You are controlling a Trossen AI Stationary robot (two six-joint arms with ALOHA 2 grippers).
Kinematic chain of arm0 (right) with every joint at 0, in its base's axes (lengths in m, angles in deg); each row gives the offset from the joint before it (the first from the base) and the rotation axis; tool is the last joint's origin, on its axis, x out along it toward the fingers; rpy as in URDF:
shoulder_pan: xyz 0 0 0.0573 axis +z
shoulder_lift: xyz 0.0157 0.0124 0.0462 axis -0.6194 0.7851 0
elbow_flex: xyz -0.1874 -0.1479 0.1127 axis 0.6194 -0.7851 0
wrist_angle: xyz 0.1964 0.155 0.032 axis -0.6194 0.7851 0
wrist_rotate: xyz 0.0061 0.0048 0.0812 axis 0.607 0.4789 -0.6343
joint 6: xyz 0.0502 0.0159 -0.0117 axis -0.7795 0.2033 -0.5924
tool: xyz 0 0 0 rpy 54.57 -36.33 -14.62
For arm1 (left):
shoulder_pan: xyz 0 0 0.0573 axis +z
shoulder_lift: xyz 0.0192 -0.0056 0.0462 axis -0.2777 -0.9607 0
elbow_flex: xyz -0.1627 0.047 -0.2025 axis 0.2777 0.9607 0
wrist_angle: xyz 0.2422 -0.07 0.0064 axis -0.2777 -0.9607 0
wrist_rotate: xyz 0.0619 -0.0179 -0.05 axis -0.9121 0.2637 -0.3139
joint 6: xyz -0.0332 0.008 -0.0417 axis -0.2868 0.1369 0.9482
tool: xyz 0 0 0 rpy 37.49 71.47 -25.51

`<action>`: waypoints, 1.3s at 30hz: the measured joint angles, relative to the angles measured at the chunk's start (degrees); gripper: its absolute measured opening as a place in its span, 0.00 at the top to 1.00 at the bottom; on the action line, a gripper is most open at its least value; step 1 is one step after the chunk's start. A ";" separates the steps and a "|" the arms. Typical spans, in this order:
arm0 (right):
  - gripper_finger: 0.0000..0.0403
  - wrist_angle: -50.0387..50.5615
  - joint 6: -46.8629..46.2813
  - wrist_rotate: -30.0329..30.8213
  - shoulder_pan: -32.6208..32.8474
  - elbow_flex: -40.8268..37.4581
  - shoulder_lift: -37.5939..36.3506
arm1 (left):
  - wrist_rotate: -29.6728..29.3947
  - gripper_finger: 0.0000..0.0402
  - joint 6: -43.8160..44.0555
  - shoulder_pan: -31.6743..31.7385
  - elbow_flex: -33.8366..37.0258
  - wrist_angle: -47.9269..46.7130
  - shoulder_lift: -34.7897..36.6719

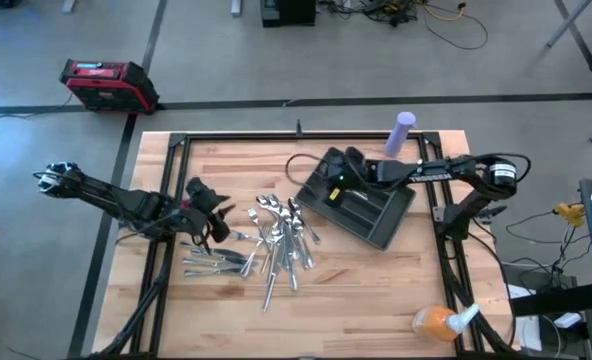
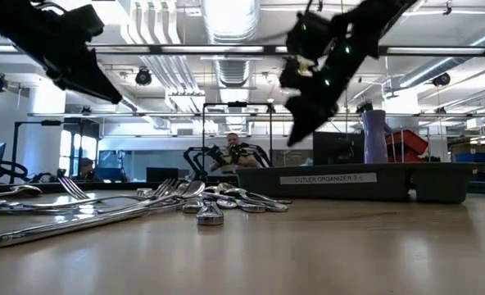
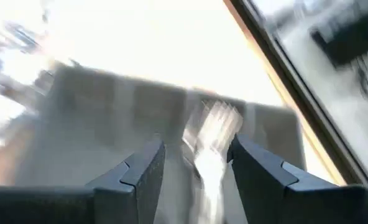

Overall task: Sort silverware
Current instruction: Put the fork into the top middle left compartment of the silverware tray

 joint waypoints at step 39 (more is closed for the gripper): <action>0.98 -13.19 -0.05 -17.91 13.72 42.60 49.60 | -12.70 0.70 -8.88 1.37 -0.70 8.92 16.82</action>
